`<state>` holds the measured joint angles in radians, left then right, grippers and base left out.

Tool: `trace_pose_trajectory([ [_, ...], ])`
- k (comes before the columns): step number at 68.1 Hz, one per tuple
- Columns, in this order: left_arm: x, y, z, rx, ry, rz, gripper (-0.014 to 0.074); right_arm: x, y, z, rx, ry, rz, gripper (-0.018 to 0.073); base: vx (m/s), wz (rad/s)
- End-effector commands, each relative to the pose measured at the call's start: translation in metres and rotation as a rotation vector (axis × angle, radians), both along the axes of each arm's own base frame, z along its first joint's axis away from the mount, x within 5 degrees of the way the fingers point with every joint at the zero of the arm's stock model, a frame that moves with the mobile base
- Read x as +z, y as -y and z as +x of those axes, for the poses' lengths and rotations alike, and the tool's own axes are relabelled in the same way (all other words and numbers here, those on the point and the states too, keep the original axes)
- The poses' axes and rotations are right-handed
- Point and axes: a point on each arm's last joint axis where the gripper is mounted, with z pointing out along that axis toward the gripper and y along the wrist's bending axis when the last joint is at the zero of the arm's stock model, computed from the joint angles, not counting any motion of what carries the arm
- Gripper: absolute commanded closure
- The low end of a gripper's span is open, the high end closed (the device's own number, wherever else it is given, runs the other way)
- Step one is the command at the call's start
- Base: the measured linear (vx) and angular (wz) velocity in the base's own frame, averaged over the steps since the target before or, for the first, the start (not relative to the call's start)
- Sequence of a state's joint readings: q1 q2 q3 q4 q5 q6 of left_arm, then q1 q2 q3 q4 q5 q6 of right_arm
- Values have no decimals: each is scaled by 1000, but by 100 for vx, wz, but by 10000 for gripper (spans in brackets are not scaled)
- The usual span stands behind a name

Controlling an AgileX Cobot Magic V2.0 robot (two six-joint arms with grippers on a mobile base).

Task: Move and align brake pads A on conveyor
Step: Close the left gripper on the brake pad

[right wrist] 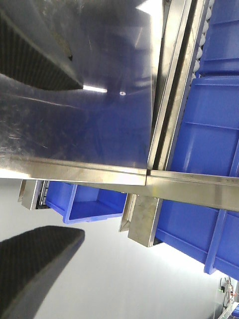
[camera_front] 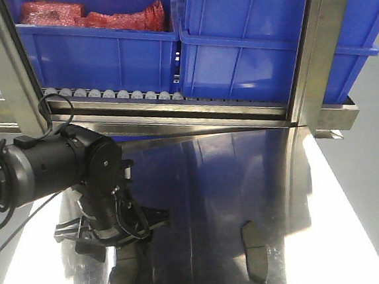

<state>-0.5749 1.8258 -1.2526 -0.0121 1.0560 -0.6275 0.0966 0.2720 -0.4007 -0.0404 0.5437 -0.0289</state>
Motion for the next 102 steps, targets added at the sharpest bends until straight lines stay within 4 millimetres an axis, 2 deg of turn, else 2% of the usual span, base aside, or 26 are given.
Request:
trace_pose_trajectory([
  [1,17,5,2,16,50,-51,115,14,0,3,-2,91,0,20,0,0],
  [37,-9,9,9,31,4,-42,115,14,0,3,-2,90,0,20,0,0],
  [59,-11,9,10,26,10,-35,123,14,0,3,-2,90,0,20,0,0],
  [65,-11,9,11,21,16,-28,173,14,0,3,-2,90,0,20,0,0],
  [70,-11,8,11,18,19,-25,273,14,0,3,-2,90,0,20,0,0],
  [76,-13,8,12,1,22,-20,446,14,0,3,-2,90,0,20,0,0],
  [80,-16,9,13,-15,17,-15,598,14,0,3,-2,90,0,20,0,0],
  [91,-17,10,15,-42,35,-22,603,14,0,3,-2,90,0,20,0,0],
  [102,-7,8,15,-55,83,-30,604,14,0,3,-2,90,0,20,0,0],
])
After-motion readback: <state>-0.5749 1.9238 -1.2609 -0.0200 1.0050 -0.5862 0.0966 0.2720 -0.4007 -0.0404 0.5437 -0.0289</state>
